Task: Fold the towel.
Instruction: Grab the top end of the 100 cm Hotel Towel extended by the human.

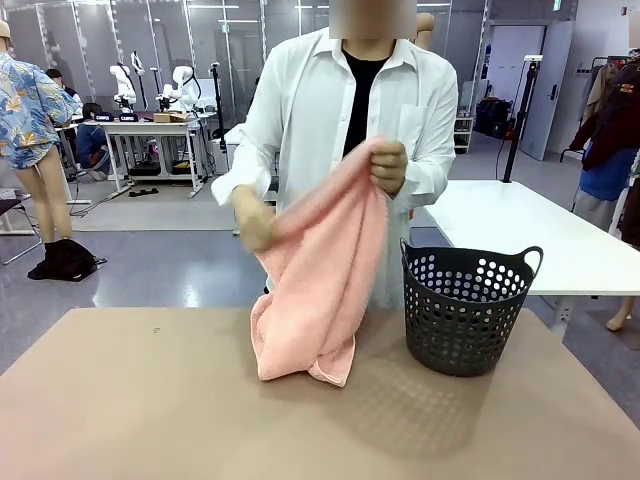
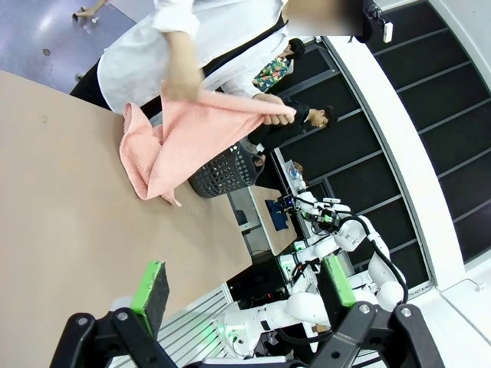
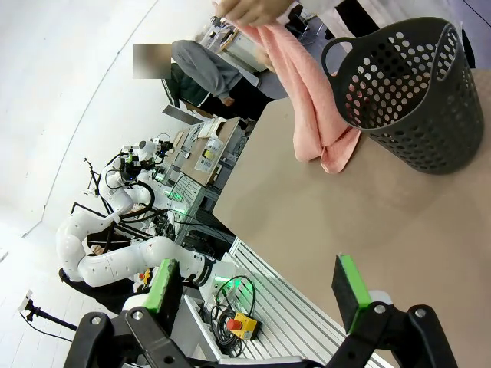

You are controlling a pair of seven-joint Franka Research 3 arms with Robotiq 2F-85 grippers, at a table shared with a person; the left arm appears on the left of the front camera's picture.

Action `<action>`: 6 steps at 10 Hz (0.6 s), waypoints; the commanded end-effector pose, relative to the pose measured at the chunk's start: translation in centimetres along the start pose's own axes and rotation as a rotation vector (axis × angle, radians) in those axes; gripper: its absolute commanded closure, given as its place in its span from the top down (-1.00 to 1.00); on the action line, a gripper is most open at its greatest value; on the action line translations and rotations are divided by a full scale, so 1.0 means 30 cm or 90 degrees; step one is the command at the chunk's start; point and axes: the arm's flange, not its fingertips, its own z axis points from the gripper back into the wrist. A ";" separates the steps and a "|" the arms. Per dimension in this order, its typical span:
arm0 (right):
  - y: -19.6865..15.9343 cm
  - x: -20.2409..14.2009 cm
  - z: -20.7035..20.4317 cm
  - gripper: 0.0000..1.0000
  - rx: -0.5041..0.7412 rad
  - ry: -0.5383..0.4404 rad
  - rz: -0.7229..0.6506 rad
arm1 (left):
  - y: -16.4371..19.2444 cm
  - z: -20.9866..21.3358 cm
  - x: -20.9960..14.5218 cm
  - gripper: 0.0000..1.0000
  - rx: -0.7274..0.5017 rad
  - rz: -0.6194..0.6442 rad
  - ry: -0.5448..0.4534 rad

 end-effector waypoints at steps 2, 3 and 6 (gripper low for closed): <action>-0.001 0.006 0.003 1.00 0.005 -0.005 0.013 | 0.000 0.002 0.011 1.00 -0.013 -0.015 -0.003; -0.001 0.006 0.003 1.00 0.005 -0.005 0.013 | 0.000 0.002 0.011 1.00 -0.013 -0.015 -0.003; -0.001 0.006 0.003 1.00 0.005 -0.005 0.013 | 0.000 0.002 0.011 1.00 -0.013 -0.015 -0.003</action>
